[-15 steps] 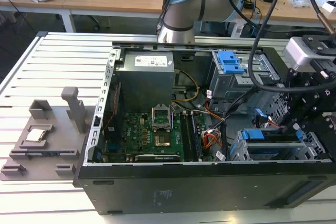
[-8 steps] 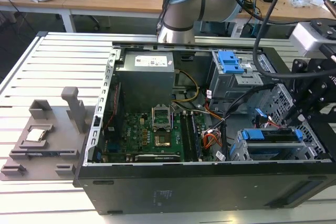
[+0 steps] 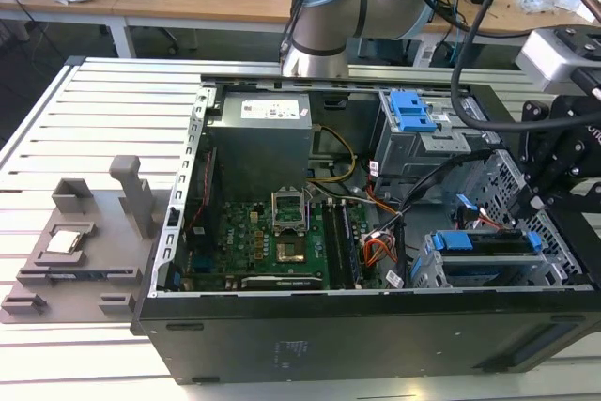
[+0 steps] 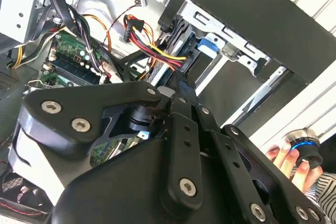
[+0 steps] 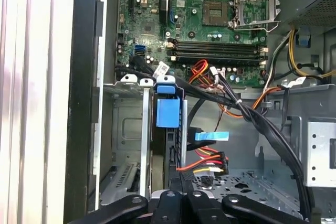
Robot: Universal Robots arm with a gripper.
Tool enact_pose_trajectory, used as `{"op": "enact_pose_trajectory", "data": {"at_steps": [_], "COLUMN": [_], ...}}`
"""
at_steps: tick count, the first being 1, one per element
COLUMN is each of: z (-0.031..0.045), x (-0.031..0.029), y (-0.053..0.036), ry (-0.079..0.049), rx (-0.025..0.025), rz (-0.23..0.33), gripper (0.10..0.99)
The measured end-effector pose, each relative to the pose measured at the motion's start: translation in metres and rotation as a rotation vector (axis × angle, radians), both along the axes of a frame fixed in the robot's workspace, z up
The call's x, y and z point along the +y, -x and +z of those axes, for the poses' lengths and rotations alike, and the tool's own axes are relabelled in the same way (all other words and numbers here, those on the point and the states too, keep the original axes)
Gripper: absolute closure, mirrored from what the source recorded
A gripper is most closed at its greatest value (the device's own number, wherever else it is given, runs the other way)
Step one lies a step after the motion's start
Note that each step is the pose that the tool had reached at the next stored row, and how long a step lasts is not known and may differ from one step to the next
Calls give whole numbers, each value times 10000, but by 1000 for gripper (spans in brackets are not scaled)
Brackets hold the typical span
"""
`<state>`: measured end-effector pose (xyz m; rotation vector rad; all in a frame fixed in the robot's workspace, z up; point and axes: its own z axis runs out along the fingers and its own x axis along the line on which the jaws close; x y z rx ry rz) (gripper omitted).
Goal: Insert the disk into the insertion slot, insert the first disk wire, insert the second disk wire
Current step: 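Insert the first disk wire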
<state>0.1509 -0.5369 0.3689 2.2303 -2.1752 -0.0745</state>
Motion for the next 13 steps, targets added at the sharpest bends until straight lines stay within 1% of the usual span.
{"op": "enact_pose_trajectory", "data": {"at_steps": [10, 13], "z": [0, -6], "x": [0, -1], "y": [69, 110], "ry": [0, -2], "rx": [0, 0], "rz": [0, 0], "gripper": [980, 980]}}
